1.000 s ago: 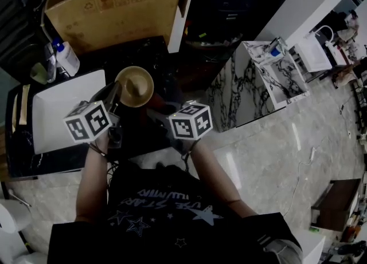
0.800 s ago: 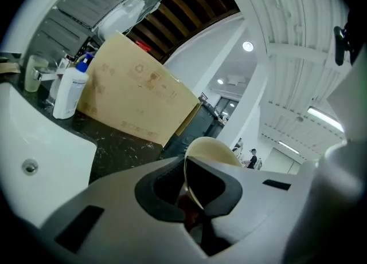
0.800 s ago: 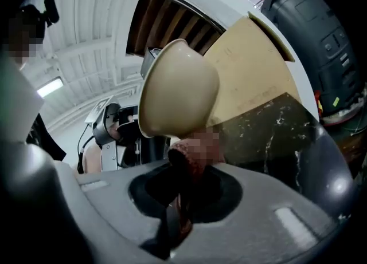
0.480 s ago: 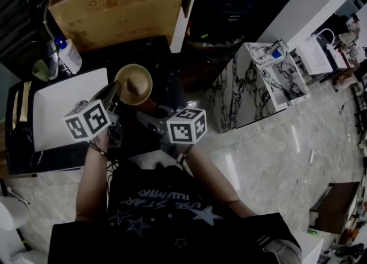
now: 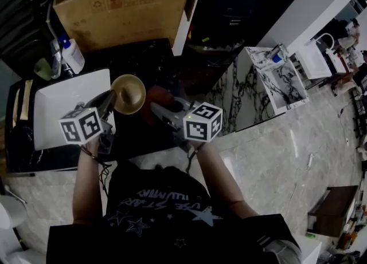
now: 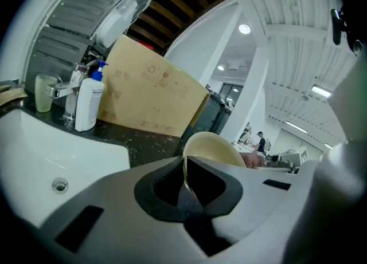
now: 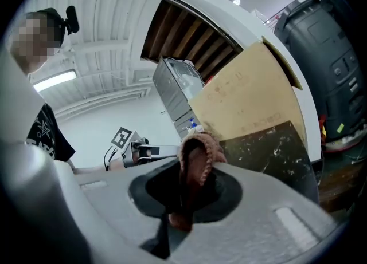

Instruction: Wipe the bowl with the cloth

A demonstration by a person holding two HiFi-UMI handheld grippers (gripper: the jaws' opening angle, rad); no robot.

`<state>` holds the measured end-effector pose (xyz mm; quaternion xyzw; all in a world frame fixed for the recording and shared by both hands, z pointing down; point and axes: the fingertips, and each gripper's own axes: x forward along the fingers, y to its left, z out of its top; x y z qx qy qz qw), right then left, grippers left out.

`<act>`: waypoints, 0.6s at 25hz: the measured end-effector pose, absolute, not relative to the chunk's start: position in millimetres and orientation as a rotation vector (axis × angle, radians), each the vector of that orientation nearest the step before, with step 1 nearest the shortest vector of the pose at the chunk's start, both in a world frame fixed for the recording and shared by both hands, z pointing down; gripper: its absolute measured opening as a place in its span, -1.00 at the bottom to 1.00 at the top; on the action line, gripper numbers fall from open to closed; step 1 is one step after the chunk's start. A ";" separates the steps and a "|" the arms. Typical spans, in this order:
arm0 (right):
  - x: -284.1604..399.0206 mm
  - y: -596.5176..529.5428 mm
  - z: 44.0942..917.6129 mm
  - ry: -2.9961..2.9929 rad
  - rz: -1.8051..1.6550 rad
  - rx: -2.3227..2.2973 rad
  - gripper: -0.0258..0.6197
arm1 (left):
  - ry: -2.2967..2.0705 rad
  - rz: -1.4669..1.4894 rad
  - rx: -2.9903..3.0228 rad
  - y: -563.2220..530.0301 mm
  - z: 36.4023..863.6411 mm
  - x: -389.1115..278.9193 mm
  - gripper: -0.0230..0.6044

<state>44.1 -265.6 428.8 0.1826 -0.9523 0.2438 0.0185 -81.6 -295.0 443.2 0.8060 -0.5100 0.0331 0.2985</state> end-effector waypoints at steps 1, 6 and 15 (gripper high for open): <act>44.2 -267.3 425.7 -2.967 0.721 0.541 -0.78 | -1.334 0.105 2.168 -292.8 441.6 -80.7 -0.86; 40.8 -273.8 410.4 -3.010 0.566 0.418 -0.78 | -1.159 0.220 2.344 -280.3 429.5 -74.6 -0.86; 16.0 -268.6 395.1 -3.058 0.459 0.189 -0.78 | -0.853 0.368 2.609 -251.3 417.6 -40.7 -0.86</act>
